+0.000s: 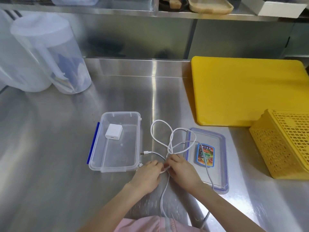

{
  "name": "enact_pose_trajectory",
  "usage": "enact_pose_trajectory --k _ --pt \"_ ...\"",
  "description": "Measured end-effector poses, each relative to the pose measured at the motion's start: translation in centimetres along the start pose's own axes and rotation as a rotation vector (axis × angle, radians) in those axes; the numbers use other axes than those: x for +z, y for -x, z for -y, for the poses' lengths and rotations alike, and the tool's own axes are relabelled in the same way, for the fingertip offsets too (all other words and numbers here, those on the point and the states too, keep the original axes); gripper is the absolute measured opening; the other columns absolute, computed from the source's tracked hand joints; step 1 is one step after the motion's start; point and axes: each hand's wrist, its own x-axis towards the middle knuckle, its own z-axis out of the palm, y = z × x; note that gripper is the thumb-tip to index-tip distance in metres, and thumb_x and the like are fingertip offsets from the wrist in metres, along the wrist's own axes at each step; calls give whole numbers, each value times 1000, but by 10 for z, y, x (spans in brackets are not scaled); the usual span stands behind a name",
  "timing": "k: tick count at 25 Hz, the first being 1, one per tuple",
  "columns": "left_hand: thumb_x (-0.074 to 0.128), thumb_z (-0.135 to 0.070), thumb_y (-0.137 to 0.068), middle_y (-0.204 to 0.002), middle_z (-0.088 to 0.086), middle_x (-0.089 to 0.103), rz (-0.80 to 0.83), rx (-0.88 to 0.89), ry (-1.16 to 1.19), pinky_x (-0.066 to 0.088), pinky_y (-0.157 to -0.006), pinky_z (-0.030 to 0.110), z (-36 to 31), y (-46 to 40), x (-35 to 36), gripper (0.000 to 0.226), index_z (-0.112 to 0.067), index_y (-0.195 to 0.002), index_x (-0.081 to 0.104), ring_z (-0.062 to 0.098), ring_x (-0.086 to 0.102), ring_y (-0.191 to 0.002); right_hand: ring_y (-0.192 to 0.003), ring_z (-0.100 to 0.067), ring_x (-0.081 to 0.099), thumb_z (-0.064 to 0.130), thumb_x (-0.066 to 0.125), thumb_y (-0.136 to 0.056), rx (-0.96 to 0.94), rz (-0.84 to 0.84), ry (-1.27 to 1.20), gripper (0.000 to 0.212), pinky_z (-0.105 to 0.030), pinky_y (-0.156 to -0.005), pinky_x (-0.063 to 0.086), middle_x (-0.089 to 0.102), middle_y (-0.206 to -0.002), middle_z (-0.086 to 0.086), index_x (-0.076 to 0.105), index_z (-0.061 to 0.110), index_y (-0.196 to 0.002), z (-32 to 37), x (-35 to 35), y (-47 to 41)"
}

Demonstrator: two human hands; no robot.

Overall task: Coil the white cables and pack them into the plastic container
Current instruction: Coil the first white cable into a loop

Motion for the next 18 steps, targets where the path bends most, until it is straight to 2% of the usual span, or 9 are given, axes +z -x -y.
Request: enact_pose_trajectory --k 5,9,11,14,16,18 --pt "42 -10 -88 -117 6 54 -101 22 103 37 -84 33 1 -2 -6 21 -13 -107 50 25 49 -111 -105 -25 51 12 52 -81 -40 -75 -30 21 -29 -81 40 60 -106 -6 63 13 -100 3 -11 4" --pt "48 -12 -86 -104 3 61 -228 89 261 44 -82 33 1 1 -27 16 -13 -100 55 23 57 -96 -93 -28 55 11 57 -76 -67 -131 -97 20 -27 -78 34 60 -95 -11 64 9 -95 5 -38 5" --pt "53 -11 -83 -90 0 59 -288 126 348 44 -74 24 0 1 -44 12 -11 -94 57 19 58 -84 -92 -22 54 13 54 -75 -76 -166 -189 23 -26 -78 34 57 -94 -8 63 10 -96 9 -53 3" --pt "56 -8 -81 -75 -11 52 -360 158 473 37 -61 7 -2 1 -69 8 -14 -87 58 -1 53 -66 -91 -17 53 12 57 -77 -97 -259 -272 20 -29 -80 40 53 -93 -3 63 13 -97 14 -71 -2" --pt "58 -8 -81 -71 -15 53 -394 146 577 36 -60 2 -4 2 -82 13 -21 -82 57 -9 51 -62 -91 -14 54 13 61 -80 -112 -305 -313 18 -29 -78 45 51 -96 0 63 15 -97 18 -83 -6" --pt "59 -8 -82 -68 -15 53 -438 150 661 37 -59 3 -8 4 -96 21 -28 -76 54 -8 50 -59 -88 -15 56 14 62 -82 -121 -373 -303 15 -28 -72 48 52 -97 0 63 14 -97 22 -93 -11"
